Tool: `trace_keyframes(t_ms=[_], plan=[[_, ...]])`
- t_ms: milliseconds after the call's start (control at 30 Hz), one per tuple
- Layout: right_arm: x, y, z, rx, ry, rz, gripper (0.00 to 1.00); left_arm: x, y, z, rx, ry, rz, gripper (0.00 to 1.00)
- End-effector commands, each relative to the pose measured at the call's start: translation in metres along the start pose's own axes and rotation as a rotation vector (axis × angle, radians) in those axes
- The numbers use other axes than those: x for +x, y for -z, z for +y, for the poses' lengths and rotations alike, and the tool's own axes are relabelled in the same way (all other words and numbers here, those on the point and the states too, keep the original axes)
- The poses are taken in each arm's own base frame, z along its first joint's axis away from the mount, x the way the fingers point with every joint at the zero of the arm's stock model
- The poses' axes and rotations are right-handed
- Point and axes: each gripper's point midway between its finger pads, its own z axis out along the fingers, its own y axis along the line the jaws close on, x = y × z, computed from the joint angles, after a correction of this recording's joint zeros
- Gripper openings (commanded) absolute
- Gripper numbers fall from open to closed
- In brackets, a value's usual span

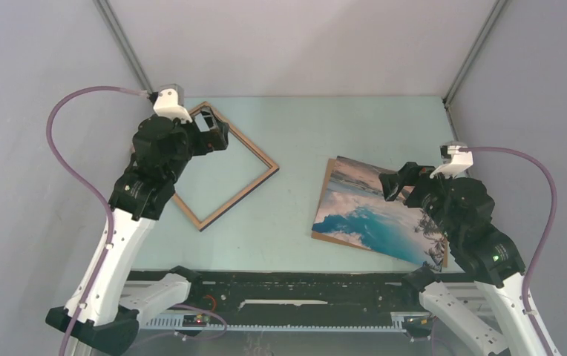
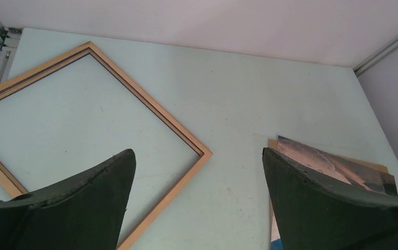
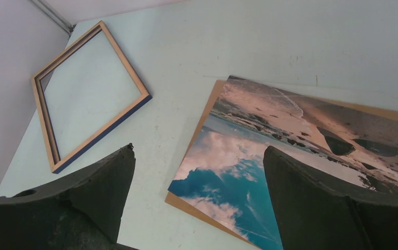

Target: Put the photo into the frame

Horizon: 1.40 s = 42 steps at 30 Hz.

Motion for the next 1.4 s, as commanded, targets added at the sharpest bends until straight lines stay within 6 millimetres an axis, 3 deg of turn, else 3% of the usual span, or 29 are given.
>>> trace_keyframes(t_ms=[0, 267, 367, 533, 633, 800, 967, 1200, 1367], plan=[[-0.022, 0.006, 0.004, -0.002, -0.033, -0.062, 1.0, -0.012, 0.003, -0.014, 0.058, -0.002, -0.004, 1.0], [-0.022, 0.006, 0.002, 0.01, -0.039, -0.067, 1.0, 0.003, -0.011, -0.018, 0.064, -0.002, 0.058, 1.0], [-0.02, 0.004, 0.0, 0.018, -0.038, -0.059, 1.0, 0.014, -0.021, -0.005, -0.016, -0.004, 0.092, 1.0], [-0.018, 0.001, 0.002, 0.012, -0.04, -0.044, 1.0, 0.056, -0.052, 0.048, -0.356, -0.062, 0.279, 1.0], [-0.014, 0.001, 0.003, 0.005, -0.038, -0.026, 1.0, 0.098, -0.08, 0.059, -0.417, -0.095, 0.438, 1.0], [-0.01, 0.003, 0.003, 0.003, -0.026, -0.011, 1.0, 0.164, -0.138, 0.05, -0.341, -0.033, 0.609, 1.0], [-0.008, 0.007, 0.002, 0.0, -0.017, -0.007, 1.0, 0.195, -0.197, 0.027, -0.251, 0.083, 0.684, 1.0], [-0.005, 0.008, -0.004, 0.023, -0.021, -0.008, 1.0, 0.249, -0.238, 0.019, -0.416, 0.387, 0.759, 0.98], [-0.005, 0.007, -0.003, 0.019, -0.022, -0.007, 1.0, 0.27, -0.26, 0.019, -0.524, 0.46, 0.758, 0.92]])
